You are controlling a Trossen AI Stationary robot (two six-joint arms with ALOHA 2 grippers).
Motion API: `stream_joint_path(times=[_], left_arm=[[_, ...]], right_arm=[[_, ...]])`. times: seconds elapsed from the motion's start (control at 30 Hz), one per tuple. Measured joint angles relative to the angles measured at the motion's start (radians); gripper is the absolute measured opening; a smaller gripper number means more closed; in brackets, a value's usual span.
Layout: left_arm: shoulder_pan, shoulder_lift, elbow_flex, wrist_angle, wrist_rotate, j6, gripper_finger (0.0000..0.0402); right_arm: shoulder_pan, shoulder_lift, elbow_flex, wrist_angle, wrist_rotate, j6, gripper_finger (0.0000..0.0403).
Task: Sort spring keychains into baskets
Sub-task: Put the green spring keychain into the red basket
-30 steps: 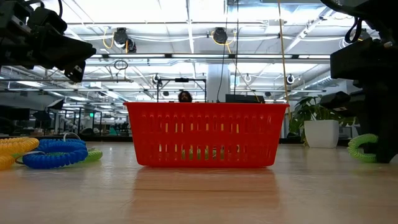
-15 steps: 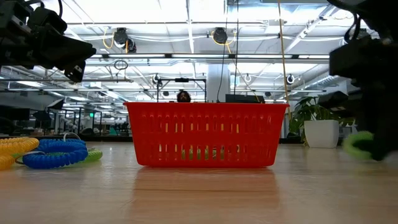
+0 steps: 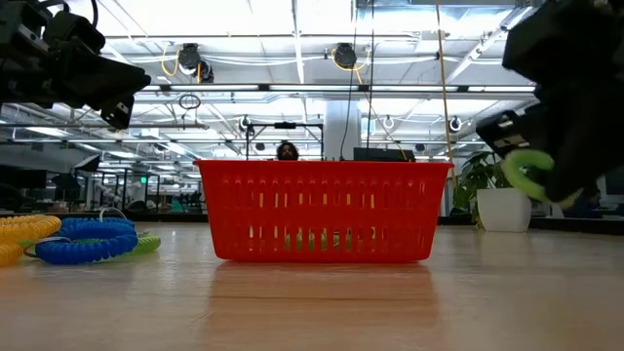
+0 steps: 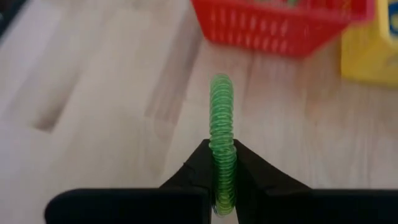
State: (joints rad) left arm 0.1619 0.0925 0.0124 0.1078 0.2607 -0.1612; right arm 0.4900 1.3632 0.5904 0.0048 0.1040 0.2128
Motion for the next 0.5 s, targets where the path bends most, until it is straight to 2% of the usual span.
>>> stream_joint_path(times=[0.5], left_arm=[[0.0, 0.0, 0.0, 0.0, 0.0, 0.0, 0.006]], right_arm=[[-0.006, -0.002, 0.003, 0.263, -0.001, -0.156, 0.0022]])
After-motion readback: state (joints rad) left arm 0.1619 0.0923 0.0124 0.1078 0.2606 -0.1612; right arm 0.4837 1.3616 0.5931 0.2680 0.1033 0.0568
